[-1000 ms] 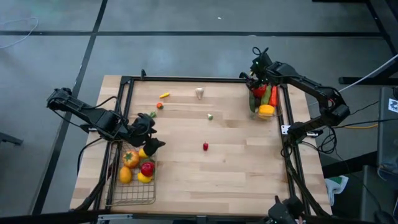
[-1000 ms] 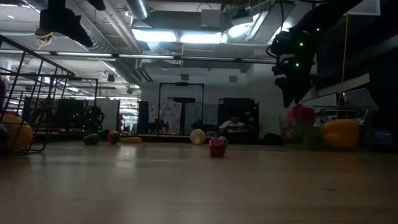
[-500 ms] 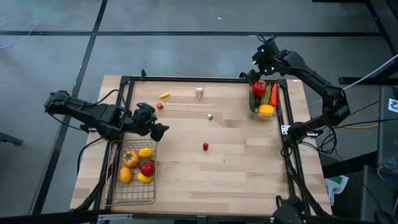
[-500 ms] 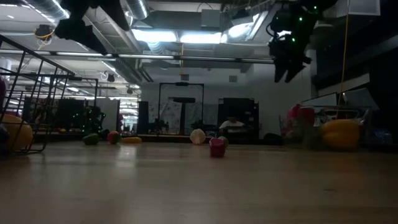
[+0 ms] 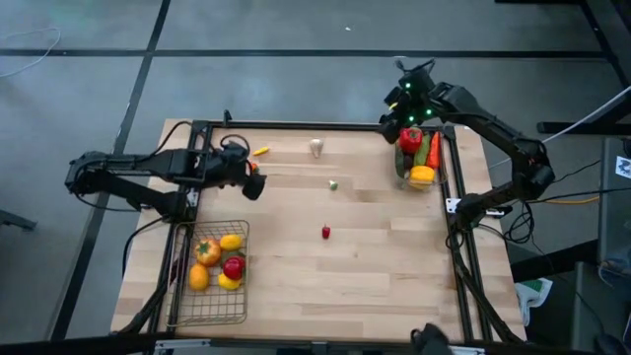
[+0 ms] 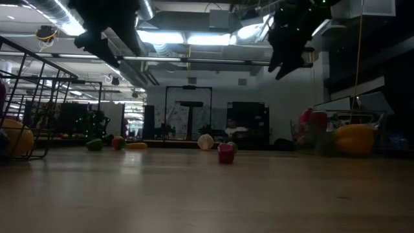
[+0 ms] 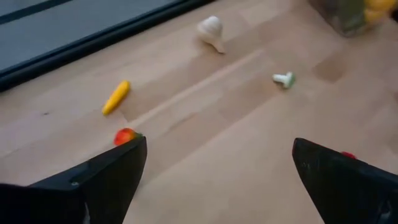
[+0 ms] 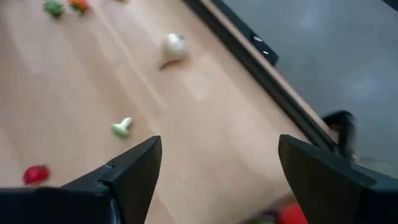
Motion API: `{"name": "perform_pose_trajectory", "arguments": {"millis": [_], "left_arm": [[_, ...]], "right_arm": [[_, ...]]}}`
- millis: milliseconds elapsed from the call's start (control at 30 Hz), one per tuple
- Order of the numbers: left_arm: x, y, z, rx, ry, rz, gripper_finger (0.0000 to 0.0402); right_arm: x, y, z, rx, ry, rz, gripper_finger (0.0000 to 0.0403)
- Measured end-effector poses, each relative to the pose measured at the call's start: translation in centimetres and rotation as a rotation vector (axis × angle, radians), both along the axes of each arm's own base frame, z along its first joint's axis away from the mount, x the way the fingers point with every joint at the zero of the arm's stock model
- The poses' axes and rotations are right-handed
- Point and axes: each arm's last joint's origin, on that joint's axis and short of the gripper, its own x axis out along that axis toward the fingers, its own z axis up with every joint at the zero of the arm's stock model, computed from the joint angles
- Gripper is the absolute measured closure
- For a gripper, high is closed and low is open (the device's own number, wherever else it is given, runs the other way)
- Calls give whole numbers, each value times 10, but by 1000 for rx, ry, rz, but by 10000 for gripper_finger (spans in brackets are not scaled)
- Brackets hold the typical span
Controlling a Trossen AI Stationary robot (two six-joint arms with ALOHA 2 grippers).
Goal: Sort produce into baskets
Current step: Put the peach into the wire basket
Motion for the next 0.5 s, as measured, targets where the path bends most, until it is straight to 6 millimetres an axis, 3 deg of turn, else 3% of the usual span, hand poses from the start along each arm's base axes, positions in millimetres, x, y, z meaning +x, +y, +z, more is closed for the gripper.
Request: {"name": "perform_pose_trajectory", "arguments": {"millis": [300, 500], "left_arm": [[-3, 33, -8, -32, 96, 74, 2], [9, 51, -26, -52, 228, 51, 2]], "right_arm": [[40, 46, 3, -33, -40, 214, 84], [55, 76, 3, -32, -43, 328, 84]]}}
